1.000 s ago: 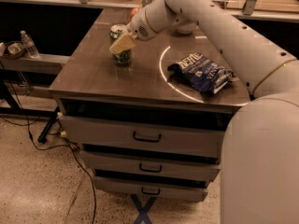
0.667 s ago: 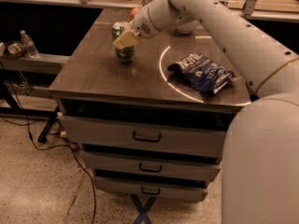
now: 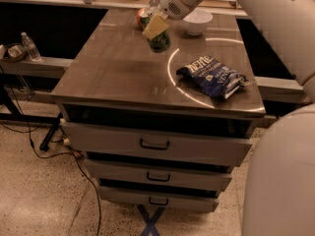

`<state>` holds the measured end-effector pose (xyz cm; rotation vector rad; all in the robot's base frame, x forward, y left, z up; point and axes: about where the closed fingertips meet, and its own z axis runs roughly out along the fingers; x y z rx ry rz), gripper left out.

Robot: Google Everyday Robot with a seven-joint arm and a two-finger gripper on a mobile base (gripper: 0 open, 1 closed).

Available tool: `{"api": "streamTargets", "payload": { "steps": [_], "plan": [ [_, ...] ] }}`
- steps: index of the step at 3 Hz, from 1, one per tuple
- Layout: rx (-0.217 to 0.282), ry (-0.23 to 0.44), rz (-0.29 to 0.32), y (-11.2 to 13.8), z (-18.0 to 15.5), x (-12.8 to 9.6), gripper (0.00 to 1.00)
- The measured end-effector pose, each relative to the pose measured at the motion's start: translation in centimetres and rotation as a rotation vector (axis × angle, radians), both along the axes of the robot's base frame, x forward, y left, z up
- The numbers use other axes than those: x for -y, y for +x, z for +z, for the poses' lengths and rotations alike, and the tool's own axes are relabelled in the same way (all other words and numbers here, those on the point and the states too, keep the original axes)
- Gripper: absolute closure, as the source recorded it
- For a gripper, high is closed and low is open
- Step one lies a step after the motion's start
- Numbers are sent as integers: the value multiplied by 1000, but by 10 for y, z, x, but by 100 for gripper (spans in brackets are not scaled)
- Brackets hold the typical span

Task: Knock green can over

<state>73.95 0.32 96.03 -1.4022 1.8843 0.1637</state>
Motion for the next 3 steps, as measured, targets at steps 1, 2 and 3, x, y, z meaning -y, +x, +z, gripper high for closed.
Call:
{"api": "streamTargets", "payload": {
  "steps": [1,2,3],
  "plan": [
    [36,-276,-19,-14,11,29,100],
    [35,-444,0,-22,5,34,100],
    [18,-570,68,-26,-15,17,100]
  ]
}}
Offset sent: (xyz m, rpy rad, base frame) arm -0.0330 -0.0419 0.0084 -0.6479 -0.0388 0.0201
